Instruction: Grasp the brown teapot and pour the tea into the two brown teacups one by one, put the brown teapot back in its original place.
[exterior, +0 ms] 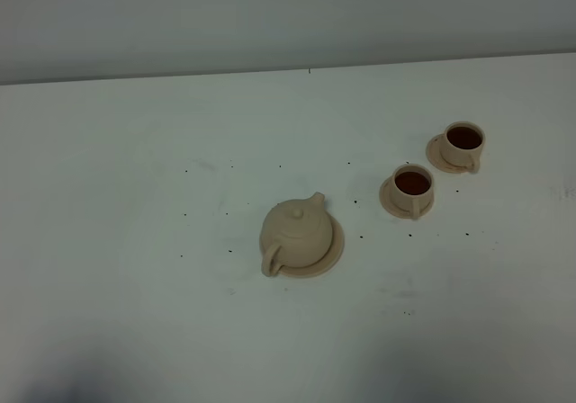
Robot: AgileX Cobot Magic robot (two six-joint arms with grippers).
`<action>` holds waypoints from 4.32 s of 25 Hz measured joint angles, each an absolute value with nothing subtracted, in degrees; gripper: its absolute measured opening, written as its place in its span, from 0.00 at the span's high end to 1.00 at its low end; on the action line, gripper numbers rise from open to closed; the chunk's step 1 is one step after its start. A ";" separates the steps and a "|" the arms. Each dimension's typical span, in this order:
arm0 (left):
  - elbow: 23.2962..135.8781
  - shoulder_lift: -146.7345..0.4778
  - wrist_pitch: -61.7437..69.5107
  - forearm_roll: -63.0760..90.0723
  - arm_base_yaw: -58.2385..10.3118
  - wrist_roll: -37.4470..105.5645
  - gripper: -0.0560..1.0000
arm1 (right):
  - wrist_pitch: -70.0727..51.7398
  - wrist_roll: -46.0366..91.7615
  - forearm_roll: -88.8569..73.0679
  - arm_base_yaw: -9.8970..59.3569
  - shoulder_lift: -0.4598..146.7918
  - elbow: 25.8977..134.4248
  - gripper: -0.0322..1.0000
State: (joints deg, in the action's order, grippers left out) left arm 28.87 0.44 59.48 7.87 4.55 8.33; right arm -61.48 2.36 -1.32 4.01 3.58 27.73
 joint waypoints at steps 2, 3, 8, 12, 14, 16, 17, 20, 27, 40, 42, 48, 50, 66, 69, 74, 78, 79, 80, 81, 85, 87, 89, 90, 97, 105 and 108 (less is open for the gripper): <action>28.87 0.44 59.48 7.87 4.55 8.33 0.56 | -61.48 2.36 -1.32 4.01 3.58 27.73 0.74; 28.87 0.44 59.48 7.87 4.55 8.33 0.56 | -61.48 2.36 -1.32 4.01 3.58 27.73 0.74; 28.87 0.44 59.48 7.92 4.55 8.33 0.56 | -61.48 2.36 -1.32 4.01 3.58 27.73 0.74; 28.87 0.44 59.48 7.92 4.55 8.33 0.56 | -61.48 2.36 -1.32 4.01 3.58 27.73 0.74; 28.87 0.44 59.48 7.92 4.55 8.33 0.56 | -61.48 2.36 -1.32 4.01 3.58 27.73 0.74; 28.87 0.44 59.48 7.92 4.55 8.33 0.56 | -61.48 2.36 -1.32 4.01 3.58 27.73 0.74; 28.87 0.44 59.48 7.92 4.55 8.33 0.56 | -61.48 2.36 -1.32 4.01 3.58 27.73 0.74; 28.87 0.44 59.48 7.92 4.55 8.33 0.56 | -61.48 2.42 -1.32 4.01 3.58 27.73 0.74; 28.87 0.44 59.48 7.92 4.55 8.33 0.56 | -61.48 2.37 -1.32 4.01 3.58 27.73 0.74; 28.87 0.44 59.48 7.93 4.55 8.33 0.56 | -61.48 2.37 -1.32 4.01 3.58 27.73 0.74; 28.87 0.44 59.48 7.98 4.55 8.33 0.56 | -61.48 2.37 -1.32 4.01 3.58 27.73 0.74; 28.87 0.44 59.48 8.03 4.55 8.33 0.56 | -61.48 2.37 -1.32 4.01 3.58 27.73 0.74; 28.87 0.44 59.48 8.03 4.55 8.33 0.56 | -61.48 2.37 -1.32 4.01 3.58 27.73 0.74; 28.87 0.44 59.48 8.08 4.55 8.33 0.56 | -61.48 2.37 -1.32 4.01 3.58 27.73 0.74; 28.87 0.44 59.48 8.08 4.55 8.33 0.56 | -61.48 2.37 -1.32 4.01 3.58 27.73 0.74; 28.87 0.44 59.48 8.08 4.55 8.33 0.56 | -61.48 2.37 -1.32 4.01 3.58 27.73 0.74; 28.87 0.44 59.48 8.08 4.55 8.33 0.56 | -61.48 2.37 -1.32 4.01 3.58 27.73 0.74; 28.87 0.44 59.48 8.08 4.55 8.33 0.56 | -61.48 2.37 -1.32 4.01 3.58 27.73 0.74; 28.87 0.44 59.48 8.08 4.55 8.33 0.56 | -61.48 2.37 -1.32 4.01 3.58 27.73 0.74; 28.87 0.44 59.48 8.08 4.55 8.33 0.56 | -61.48 2.37 -1.32 4.01 3.58 27.73 0.74; 28.87 0.44 59.48 8.08 4.55 8.33 0.56 | -61.48 2.37 -1.32 4.01 3.58 27.73 0.74; 28.87 0.44 59.48 8.08 4.55 8.33 0.56 | -61.48 2.37 -1.32 4.01 3.58 27.73 0.74; 28.87 0.44 59.48 8.08 4.55 8.33 0.56 | -61.48 2.37 -1.32 4.01 3.58 27.73 0.74; 28.87 0.44 59.48 8.08 4.55 8.33 0.56 | -61.48 2.37 -1.32 4.01 3.58 27.73 0.74; 28.87 0.44 59.48 8.08 4.55 8.33 0.56 | -61.48 2.37 -1.32 4.01 3.58 27.73 0.74; 28.87 0.44 59.48 8.08 4.55 8.33 0.56 | -61.48 2.37 -1.32 4.01 3.58 27.73 0.74; 28.87 0.44 59.48 8.08 4.55 8.33 0.56 | -61.48 2.37 -1.32 4.01 3.58 27.73 0.74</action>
